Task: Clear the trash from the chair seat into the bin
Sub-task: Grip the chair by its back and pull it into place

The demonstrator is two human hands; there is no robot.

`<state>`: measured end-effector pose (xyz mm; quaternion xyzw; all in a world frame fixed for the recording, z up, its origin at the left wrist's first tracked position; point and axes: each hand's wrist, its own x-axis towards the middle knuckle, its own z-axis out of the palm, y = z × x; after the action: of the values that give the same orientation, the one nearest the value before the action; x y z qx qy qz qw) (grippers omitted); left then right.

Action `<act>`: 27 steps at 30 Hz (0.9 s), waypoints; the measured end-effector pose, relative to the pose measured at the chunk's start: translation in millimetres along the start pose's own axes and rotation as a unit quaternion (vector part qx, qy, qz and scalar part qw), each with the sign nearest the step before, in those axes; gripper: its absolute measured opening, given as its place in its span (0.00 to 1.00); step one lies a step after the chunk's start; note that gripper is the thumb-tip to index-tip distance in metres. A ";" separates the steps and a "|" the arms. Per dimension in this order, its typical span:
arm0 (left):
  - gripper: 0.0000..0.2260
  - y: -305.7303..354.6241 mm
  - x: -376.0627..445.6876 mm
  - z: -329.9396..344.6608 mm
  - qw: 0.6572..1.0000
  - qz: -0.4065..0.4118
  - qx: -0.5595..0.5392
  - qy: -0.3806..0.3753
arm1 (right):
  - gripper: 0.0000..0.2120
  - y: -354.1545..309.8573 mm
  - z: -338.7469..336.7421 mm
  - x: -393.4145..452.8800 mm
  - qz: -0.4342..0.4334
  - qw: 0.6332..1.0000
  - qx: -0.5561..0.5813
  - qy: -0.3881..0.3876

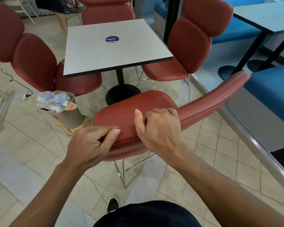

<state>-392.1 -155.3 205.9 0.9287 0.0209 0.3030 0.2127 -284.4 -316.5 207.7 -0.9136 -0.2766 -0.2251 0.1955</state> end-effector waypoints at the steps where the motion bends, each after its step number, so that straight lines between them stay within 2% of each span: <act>1: 0.22 -4.0 -0.2 -4.0 1.000 -0.010 0.003 -0.002 | 0.27 -4.4 0.7 -1.2 -0.014 1.000 -0.003 0.003; 3: 0.21 -7.5 -0.2 -7.8 0.999 -0.031 0.016 -0.008 | 0.26 -6.0 -0.4 -1.0 -0.049 0.999 0.009 -0.002; 6: 0.19 3.5 -2.6 -5.7 0.990 -0.103 0.096 -0.004 | 0.25 10.8 -7.5 4.2 -0.083 0.994 0.035 -0.059; 9: 0.18 30.6 -4.2 5.2 0.974 -0.157 0.162 0.022 | 0.30 37.5 -14.8 11.5 -0.077 0.992 -0.007 -0.097; 11: 0.16 48.0 -4.2 18.9 0.972 -0.142 0.181 0.043 | 0.32 49.2 -16.4 14.6 -0.075 0.992 -0.028 -0.100; 15: 0.19 49.9 5.7 34.1 0.963 -0.126 0.215 0.099 | 0.32 51.1 -13.2 13.3 -0.071 0.993 -0.038 -0.088; 19: 0.20 36.7 7.2 34.5 0.965 -0.042 0.210 0.152 | 0.28 47.4 -10.0 13.8 -0.056 0.996 -0.021 -0.059; 21: 0.21 31.4 7.9 35.2 0.965 -0.017 0.203 0.163 | 0.27 46.9 -6.6 15.0 -0.057 0.997 -0.018 -0.055; 27: 0.20 13.7 21.0 35.7 0.965 -0.010 0.195 0.173 | 0.29 44.5 3.6 27.2 -0.062 0.997 -0.022 -0.039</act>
<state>-355.8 -177.9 197.2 0.8854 0.1253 0.4471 0.0232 -236.6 -337.8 208.6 -0.9069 -0.3352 -0.2067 0.1501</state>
